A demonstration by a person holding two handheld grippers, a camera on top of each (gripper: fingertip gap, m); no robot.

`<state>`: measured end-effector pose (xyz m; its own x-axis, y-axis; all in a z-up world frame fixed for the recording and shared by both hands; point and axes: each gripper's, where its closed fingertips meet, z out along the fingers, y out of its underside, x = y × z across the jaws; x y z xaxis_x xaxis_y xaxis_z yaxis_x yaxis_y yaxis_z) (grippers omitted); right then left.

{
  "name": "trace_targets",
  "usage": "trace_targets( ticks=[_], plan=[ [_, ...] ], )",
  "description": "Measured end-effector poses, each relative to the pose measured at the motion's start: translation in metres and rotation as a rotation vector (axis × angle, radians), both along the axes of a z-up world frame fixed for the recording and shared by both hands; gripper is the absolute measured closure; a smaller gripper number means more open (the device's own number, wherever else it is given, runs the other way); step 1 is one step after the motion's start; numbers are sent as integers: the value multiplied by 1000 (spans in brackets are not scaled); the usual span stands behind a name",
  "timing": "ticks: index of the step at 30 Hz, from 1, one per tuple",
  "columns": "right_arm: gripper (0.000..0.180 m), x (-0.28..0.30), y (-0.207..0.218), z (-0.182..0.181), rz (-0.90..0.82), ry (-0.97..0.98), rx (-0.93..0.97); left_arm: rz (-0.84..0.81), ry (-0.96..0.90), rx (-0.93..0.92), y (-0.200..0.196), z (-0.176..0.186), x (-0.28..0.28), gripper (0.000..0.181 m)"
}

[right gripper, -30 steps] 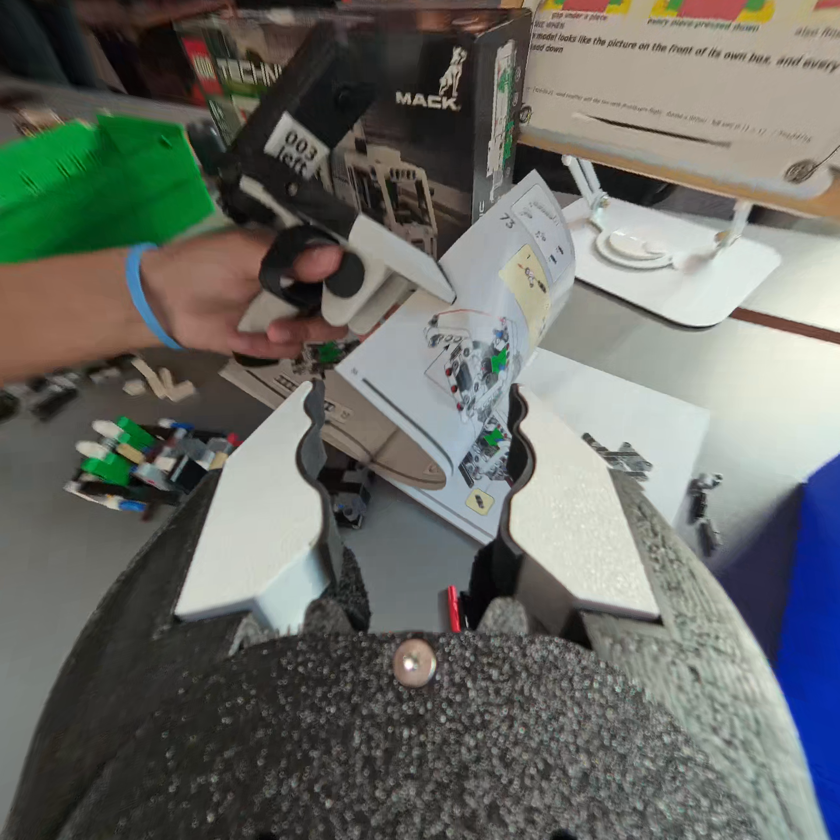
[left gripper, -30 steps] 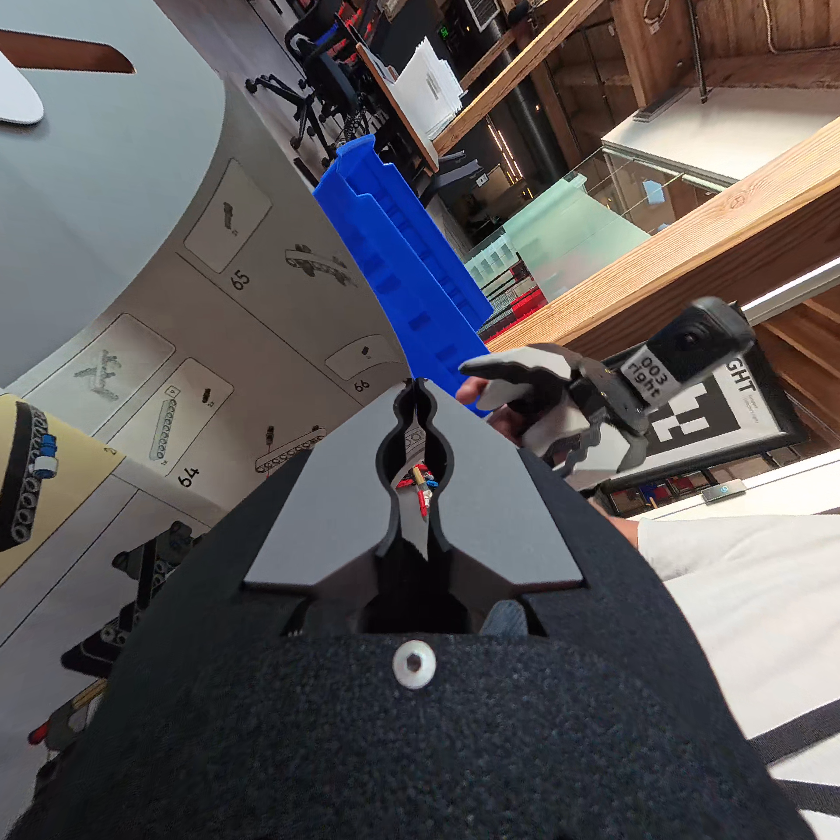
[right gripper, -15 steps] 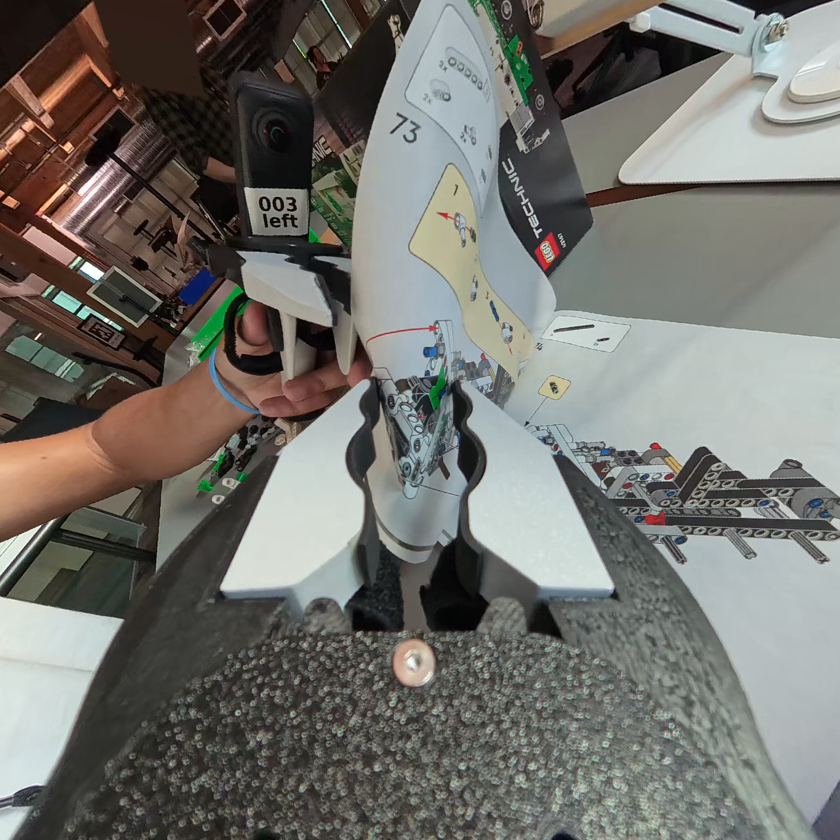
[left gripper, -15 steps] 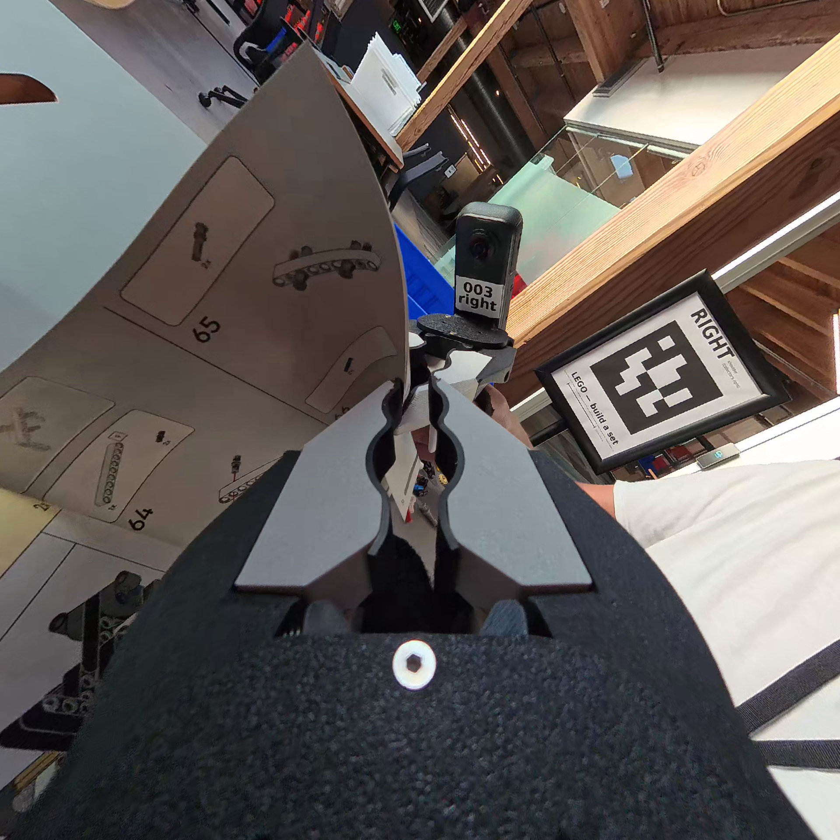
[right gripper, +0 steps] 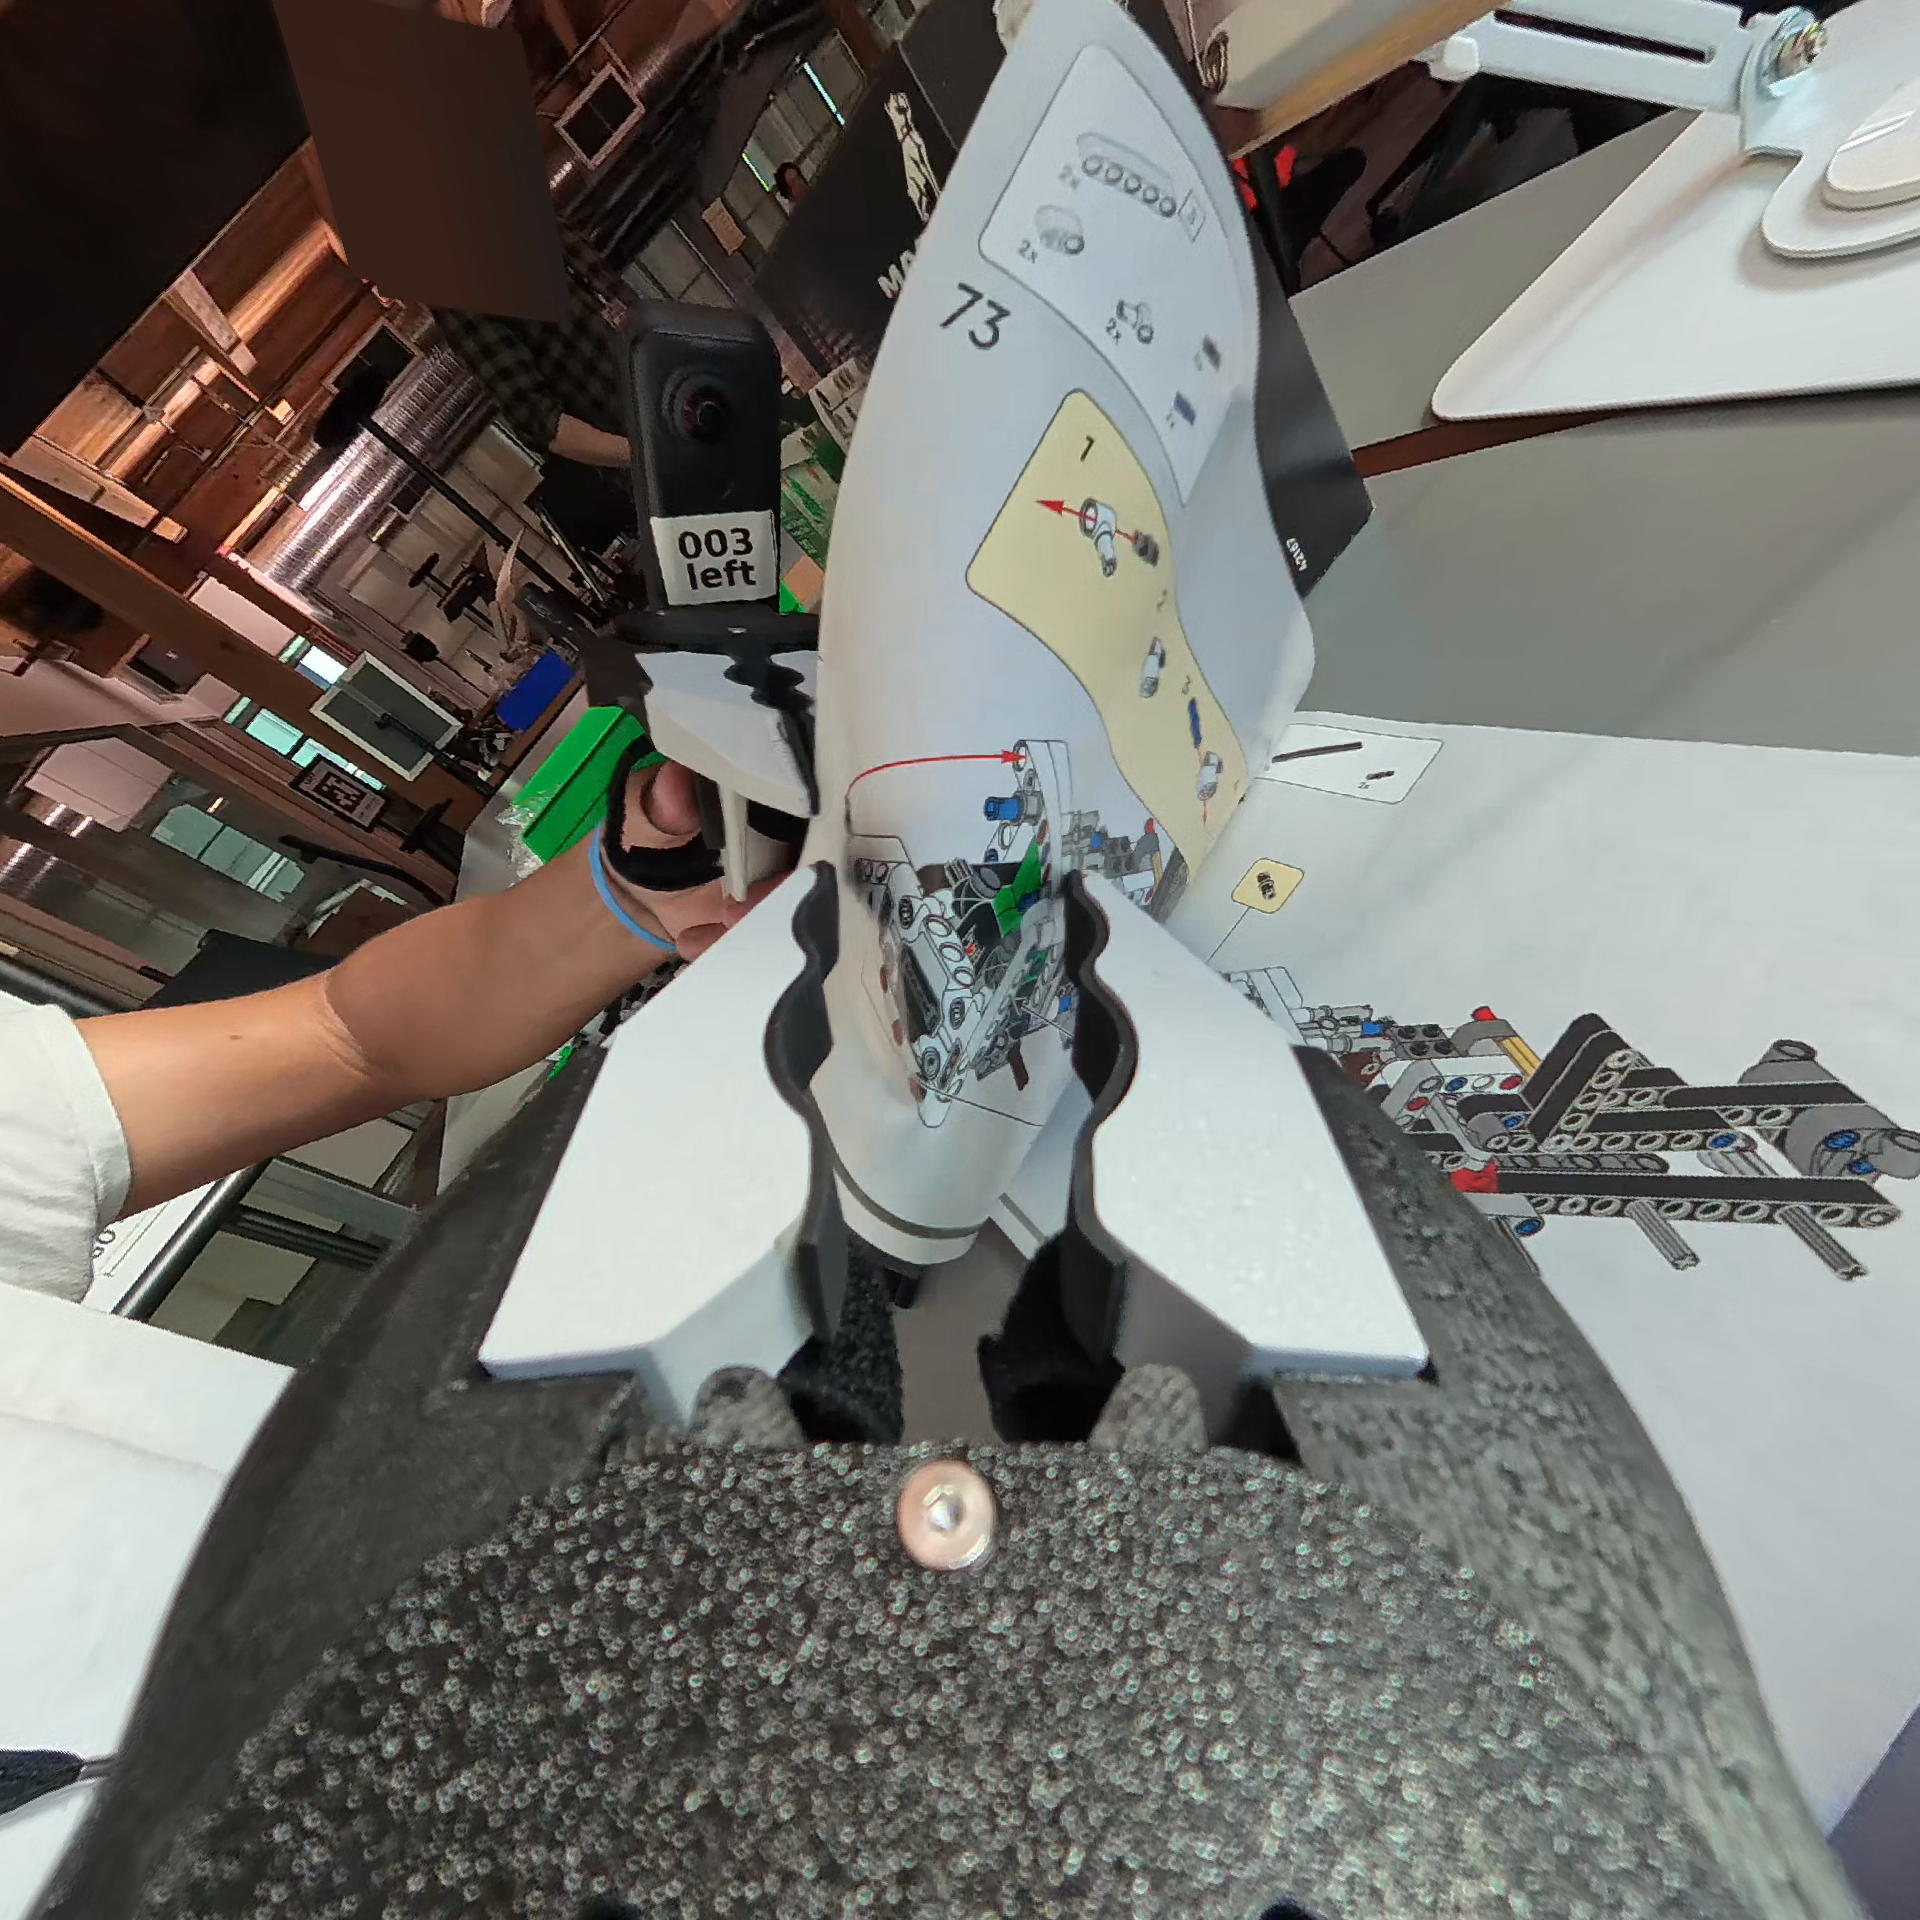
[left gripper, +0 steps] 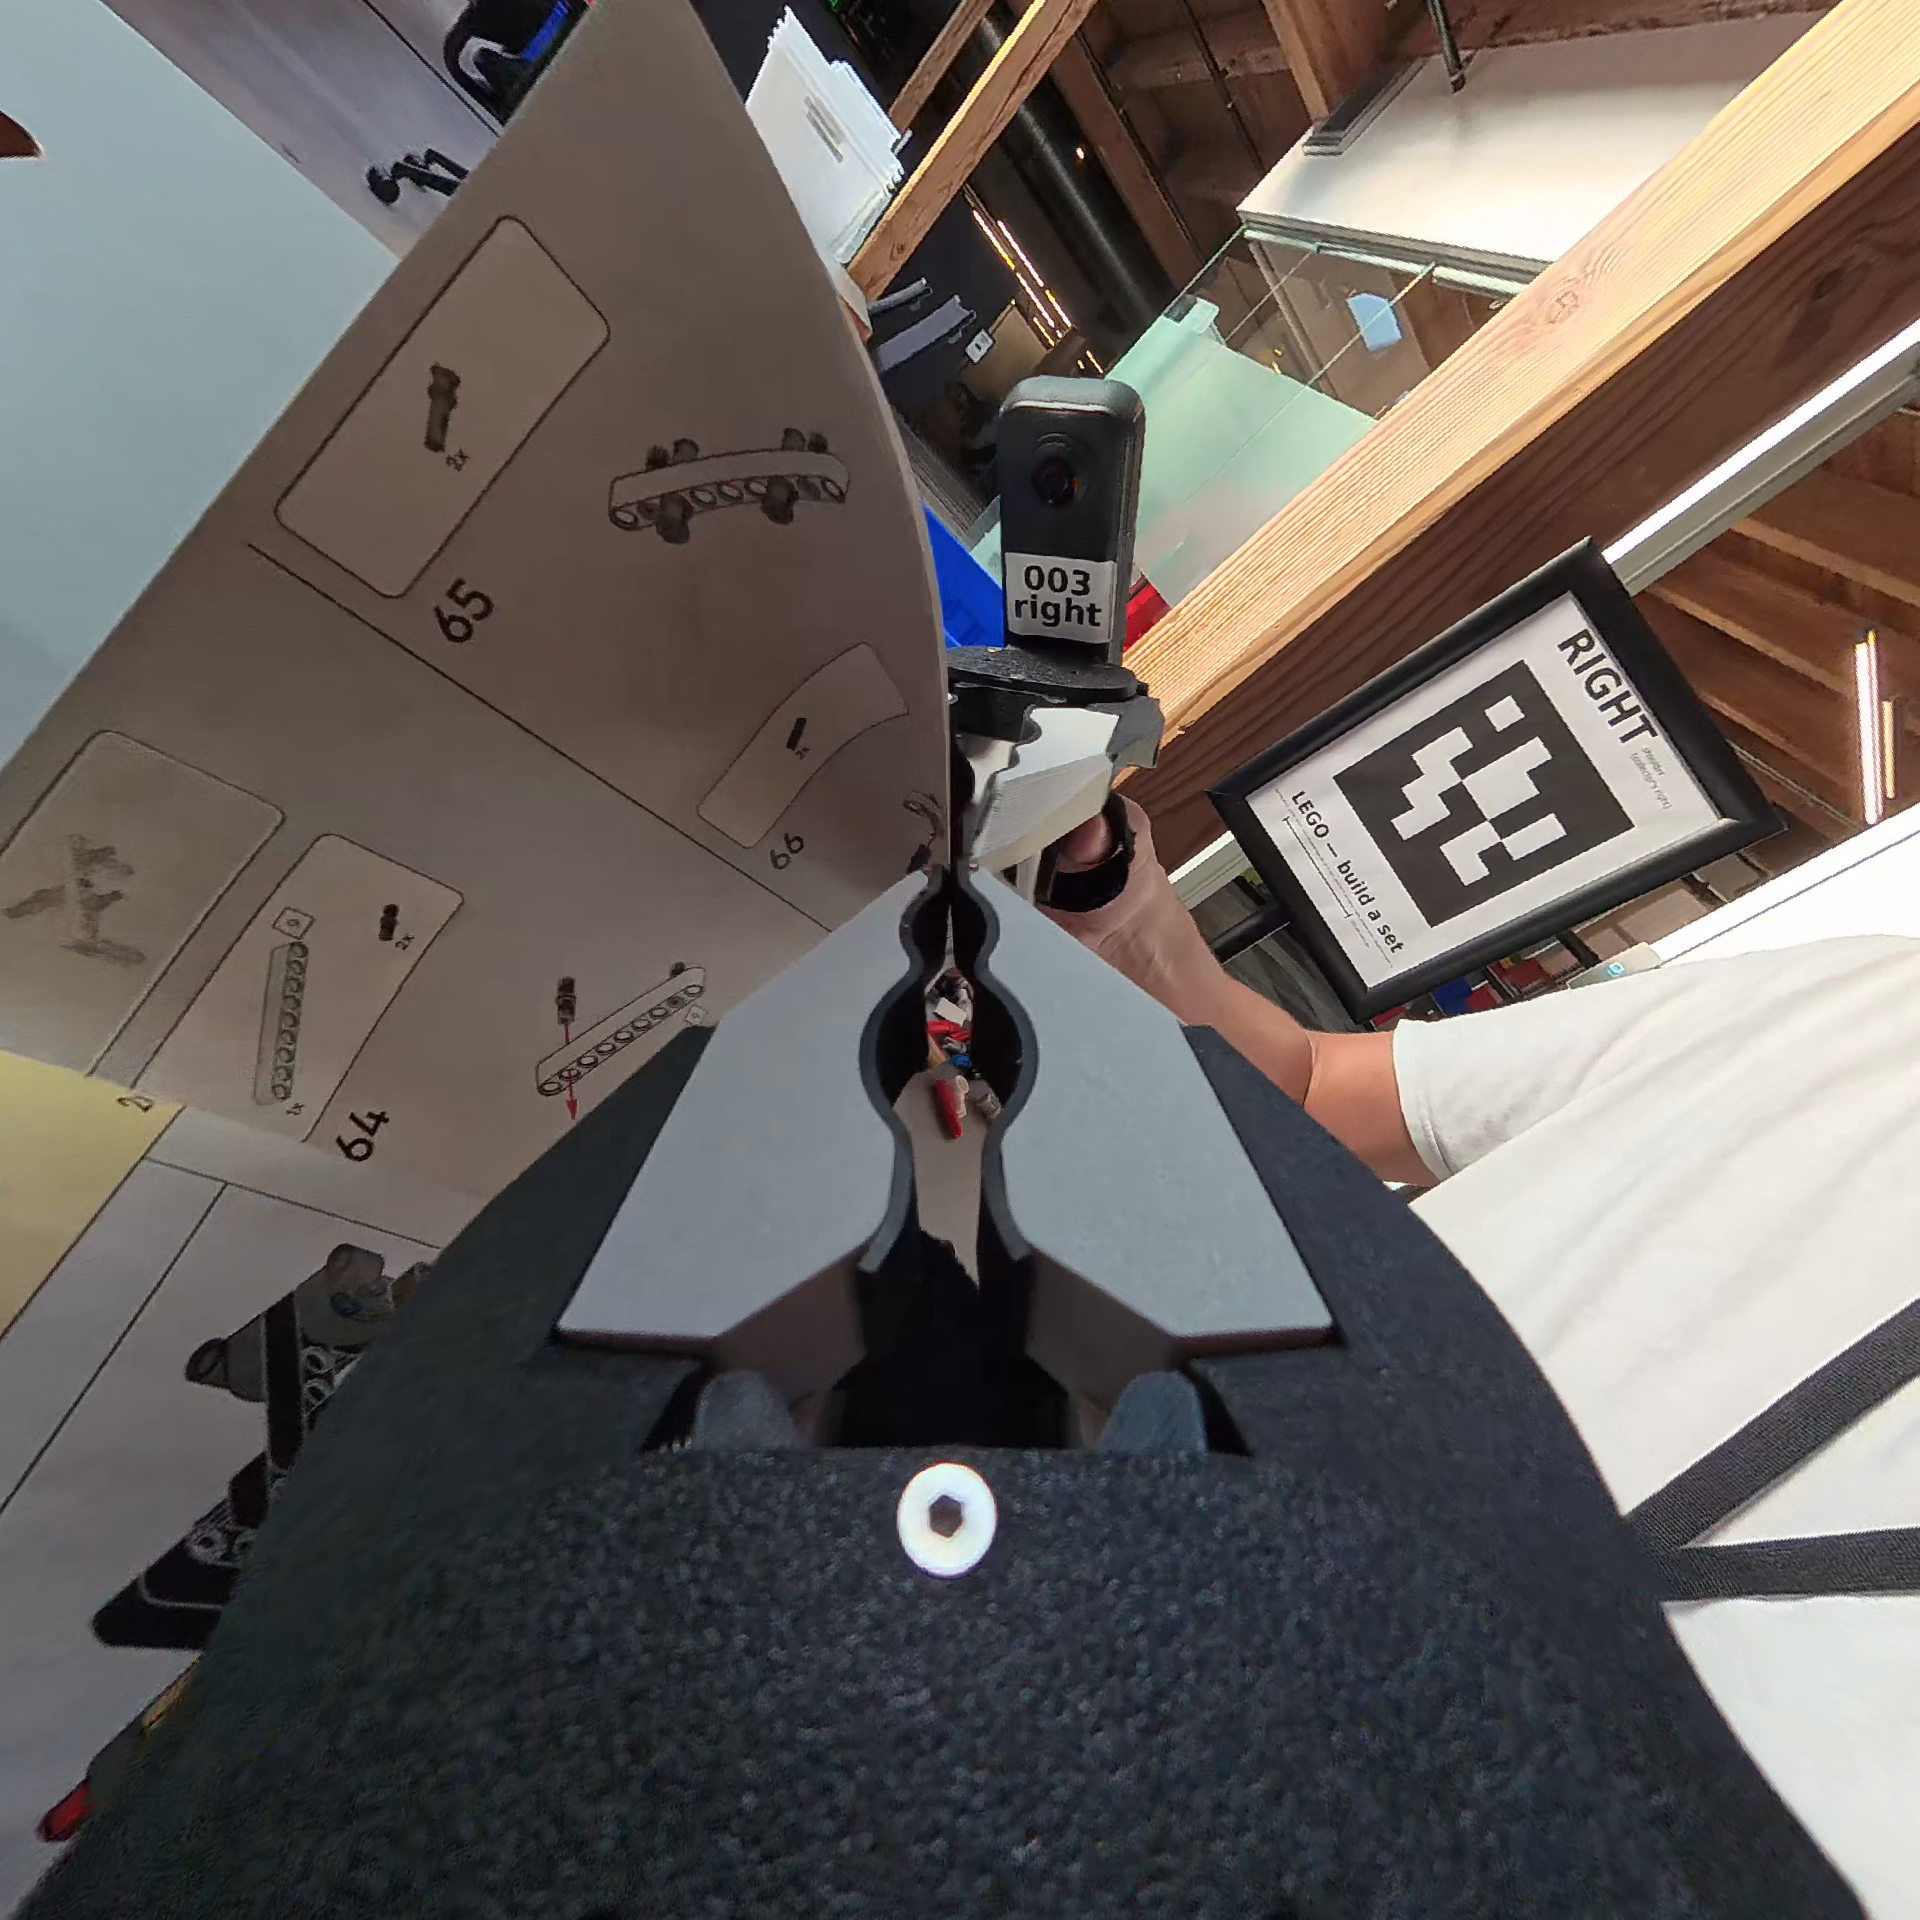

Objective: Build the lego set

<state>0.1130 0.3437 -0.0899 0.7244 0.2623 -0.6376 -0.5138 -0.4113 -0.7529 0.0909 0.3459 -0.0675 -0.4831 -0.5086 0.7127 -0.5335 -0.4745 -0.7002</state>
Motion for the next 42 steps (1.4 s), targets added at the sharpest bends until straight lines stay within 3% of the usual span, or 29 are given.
trace_targets(
  ticks=[2,8,12,27,42],
  plan=[
    [126,0,-1,11,-3,0,51,25,-11,-2,3,0,3,181],
    [120,0,5,12,-6,96,49,-48,-15,24,-17,-3,3,181],
    [130,1,5,11,-11,113,56,-53,-25,47,-28,-1,6,181],
    [140,-1,3,10,4,101,51,-28,-12,8,-19,-3,3,181],
    [142,0,4,4,7,65,29,-19,-33,16,-11,0,-5,181]
  ],
)
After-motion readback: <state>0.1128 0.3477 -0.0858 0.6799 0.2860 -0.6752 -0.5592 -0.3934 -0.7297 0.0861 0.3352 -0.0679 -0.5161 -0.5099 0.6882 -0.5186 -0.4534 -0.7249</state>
